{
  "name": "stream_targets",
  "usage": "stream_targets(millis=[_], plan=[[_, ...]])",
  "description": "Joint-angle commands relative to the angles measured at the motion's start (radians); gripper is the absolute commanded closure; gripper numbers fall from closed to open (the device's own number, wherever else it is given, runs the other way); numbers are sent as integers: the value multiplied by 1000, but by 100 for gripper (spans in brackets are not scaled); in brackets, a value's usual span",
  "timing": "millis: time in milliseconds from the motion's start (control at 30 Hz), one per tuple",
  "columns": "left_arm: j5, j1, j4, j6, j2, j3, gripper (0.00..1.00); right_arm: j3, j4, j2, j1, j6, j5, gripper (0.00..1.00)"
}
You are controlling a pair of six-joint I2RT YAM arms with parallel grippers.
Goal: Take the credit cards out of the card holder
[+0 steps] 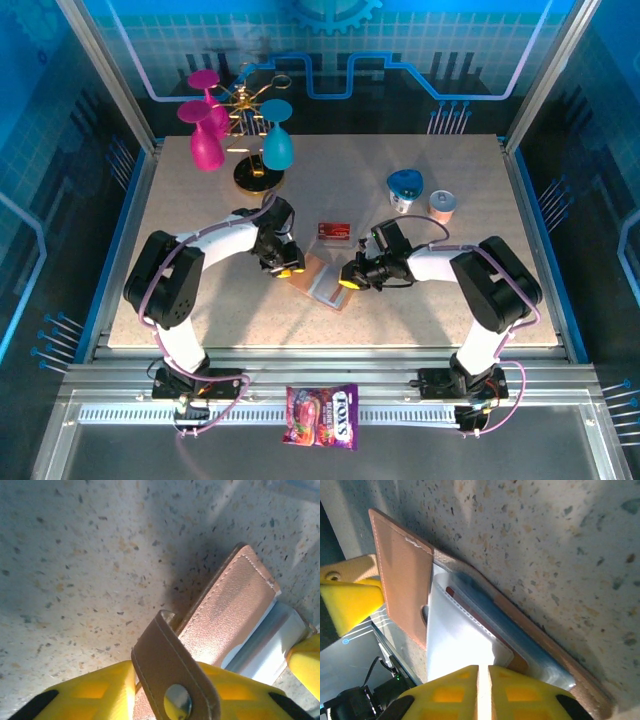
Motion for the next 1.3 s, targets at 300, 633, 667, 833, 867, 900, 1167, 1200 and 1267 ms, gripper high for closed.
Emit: stream_targets(millis=[300,633,667,833,867,900,1167,1200,1267], plan=[[193,-13,140,-76,-30,-138,76,47,-145,-22,13,-68,34,73],[179,-74,187,-142,-68,-176,73,58,-177,-60,24,-73,34,71],[168,-74,183,-144,-80,-178,72,59,-181,-64,25,-74,34,71],[91,-71,108,-131,-154,-153,63,65,-189,-64,29,-78,32,71],[73,-71,85,-127,-175,-143,61,65,-189,-63,32,-78,32,71],[57,-70,67,-121,-193,-135,59,68,-189,-62,32,-78,34,71],[75,-91,27,-96,-303,-88,56,87,-188,-33,43,-77,33,71],[92,-99,39,-102,-301,-88,56,87,-188,-31,44,-77,34,71],[132,-127,77,-126,-281,-91,57,86,-183,-23,47,-76,34,71]])
